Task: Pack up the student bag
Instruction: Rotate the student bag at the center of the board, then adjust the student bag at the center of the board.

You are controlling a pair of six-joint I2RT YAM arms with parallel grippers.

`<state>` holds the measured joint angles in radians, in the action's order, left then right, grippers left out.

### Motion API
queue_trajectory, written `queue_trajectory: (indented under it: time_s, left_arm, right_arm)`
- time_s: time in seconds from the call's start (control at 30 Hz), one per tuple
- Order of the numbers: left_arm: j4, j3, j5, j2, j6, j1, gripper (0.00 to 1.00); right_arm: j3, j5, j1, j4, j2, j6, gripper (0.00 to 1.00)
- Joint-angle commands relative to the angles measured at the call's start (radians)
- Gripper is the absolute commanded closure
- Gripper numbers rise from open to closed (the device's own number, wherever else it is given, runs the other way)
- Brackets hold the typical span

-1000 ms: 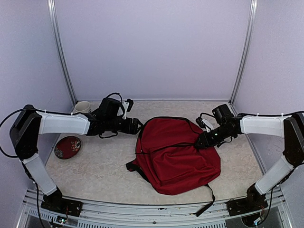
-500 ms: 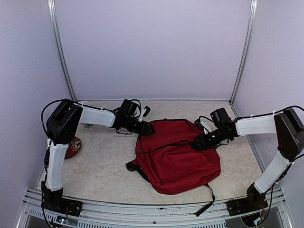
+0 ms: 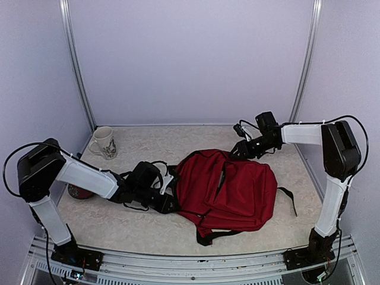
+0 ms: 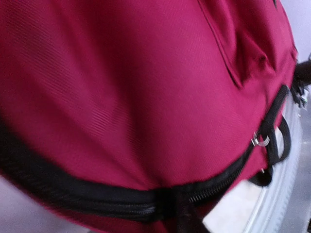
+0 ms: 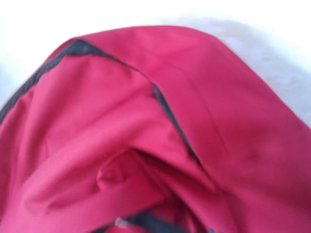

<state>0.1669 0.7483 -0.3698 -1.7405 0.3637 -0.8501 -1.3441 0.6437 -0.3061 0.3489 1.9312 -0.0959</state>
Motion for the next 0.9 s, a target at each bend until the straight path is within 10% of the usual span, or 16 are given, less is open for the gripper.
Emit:
queue_trajectory:
  time_s: [0.0,0.13,0.3,0.57,0.87]
  left_arm:
    - [-0.126,-0.002,-0.057,0.079,-0.017,-0.129,0.53]
    - [-0.281,0.096,-0.114,0.184,-0.142,-0.052,0.23]
    - [-0.315,0.288,-0.236,0.177,-0.25,0.166,0.11]
    - [-0.274,0.841,-0.129,-0.356,-0.057,0.273,0.33]
    - [-0.454,1.418,-0.1,-0.826,-0.108,0.216,0.01]
  right_arm:
    - [-0.009,0.1,0.01,0.144,-0.086,0.088,0.55]
    - [0.023,0.067,0.032,0.122,-0.163,-0.016,0.58]
    - [0.129,0.051,0.019,-0.151,-0.186,-0.369,0.72]
    - [0.337,0.022,-0.02,-0.418,-0.168,-0.707,0.73]
    - [0.421,0.055,-0.015,-0.666,-0.031,-0.881,0.62]
